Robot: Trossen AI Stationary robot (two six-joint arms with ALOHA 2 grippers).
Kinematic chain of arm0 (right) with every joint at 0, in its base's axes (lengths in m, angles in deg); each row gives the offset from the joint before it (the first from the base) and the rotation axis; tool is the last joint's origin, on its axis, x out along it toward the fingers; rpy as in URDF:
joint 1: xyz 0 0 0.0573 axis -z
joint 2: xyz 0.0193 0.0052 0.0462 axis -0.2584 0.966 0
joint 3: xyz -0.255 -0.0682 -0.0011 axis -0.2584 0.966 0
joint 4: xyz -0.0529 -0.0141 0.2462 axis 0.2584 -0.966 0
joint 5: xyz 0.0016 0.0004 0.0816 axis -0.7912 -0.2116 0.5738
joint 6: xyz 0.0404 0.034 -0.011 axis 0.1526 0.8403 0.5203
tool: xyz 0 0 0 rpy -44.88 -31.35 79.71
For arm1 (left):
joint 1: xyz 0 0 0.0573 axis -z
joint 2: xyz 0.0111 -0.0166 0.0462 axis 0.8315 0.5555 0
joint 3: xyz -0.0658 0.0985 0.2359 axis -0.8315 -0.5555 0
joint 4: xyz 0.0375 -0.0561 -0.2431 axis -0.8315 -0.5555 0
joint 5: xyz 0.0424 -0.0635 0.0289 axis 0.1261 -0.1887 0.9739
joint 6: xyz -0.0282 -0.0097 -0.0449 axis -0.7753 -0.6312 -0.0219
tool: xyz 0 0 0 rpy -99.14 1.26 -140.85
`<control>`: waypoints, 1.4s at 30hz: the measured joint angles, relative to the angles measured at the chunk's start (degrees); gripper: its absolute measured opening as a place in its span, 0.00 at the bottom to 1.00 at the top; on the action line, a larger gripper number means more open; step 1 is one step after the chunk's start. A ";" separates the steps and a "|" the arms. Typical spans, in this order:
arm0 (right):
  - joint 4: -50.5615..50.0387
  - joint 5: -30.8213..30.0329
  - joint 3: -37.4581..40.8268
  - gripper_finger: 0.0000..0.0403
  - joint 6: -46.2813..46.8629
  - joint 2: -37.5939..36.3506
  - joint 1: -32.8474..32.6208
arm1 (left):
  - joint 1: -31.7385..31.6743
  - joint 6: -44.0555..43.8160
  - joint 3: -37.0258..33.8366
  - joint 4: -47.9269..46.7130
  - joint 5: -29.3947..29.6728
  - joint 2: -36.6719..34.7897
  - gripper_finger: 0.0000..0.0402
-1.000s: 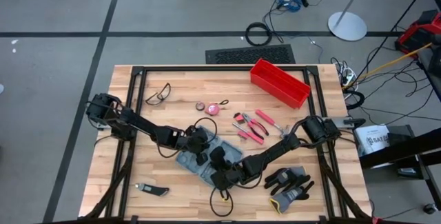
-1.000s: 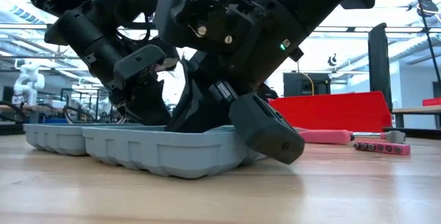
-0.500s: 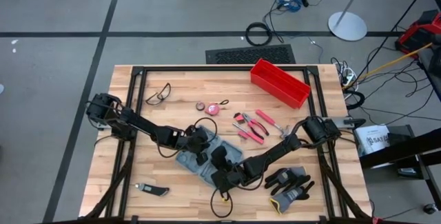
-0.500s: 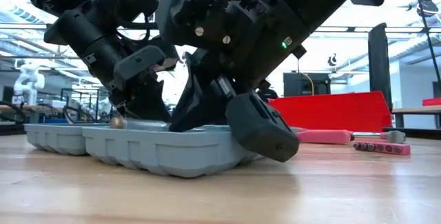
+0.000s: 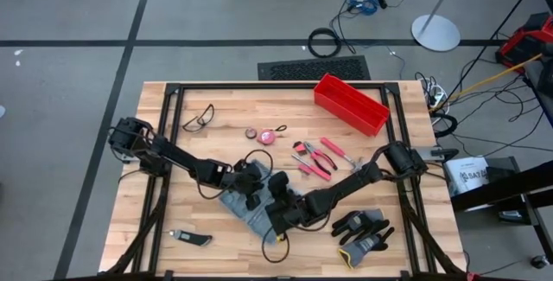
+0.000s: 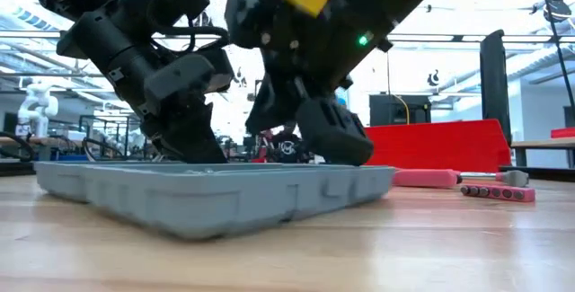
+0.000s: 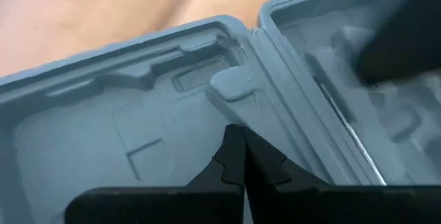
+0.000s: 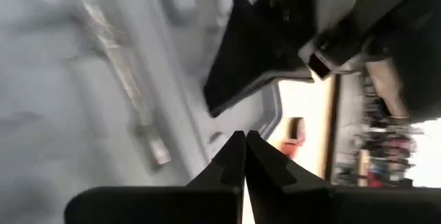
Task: Prefit tool cases
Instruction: Remove the voltage tester from the toolbox
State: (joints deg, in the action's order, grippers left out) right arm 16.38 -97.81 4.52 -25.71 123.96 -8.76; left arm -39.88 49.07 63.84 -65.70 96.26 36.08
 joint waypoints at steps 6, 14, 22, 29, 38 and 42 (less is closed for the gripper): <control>0.95 13.75 0.02 0.00 3.82 -0.04 1.24 | 0.19 -0.10 0.01 1.09 -0.46 0.00 0.00; 2.09 23.63 -0.04 0.13 8.72 -0.76 3.01 | 0.14 -1.62 -0.10 2.81 0.85 -0.32 0.00; -3.92 25.76 0.07 0.22 9.73 -6.77 3.23 | -0.44 -0.52 -0.36 3.28 2.44 -5.98 0.00; -3.28 40.17 0.05 0.22 10.44 -7.86 4.47 | -0.67 4.35 -0.21 -1.07 6.57 -13.93 0.00; -7.63 27.74 0.07 0.22 7.30 -7.14 5.15 | -0.45 -0.56 -0.21 -19.43 6.08 -16.31 0.00; -7.61 28.15 0.04 0.22 6.29 -5.84 5.32 | -0.32 -0.59 -0.21 -15.49 4.83 -12.33 0.00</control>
State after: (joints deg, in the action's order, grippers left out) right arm 8.76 -69.66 4.57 -19.42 118.12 -3.44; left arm -40.20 48.48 63.64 -81.20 101.09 23.76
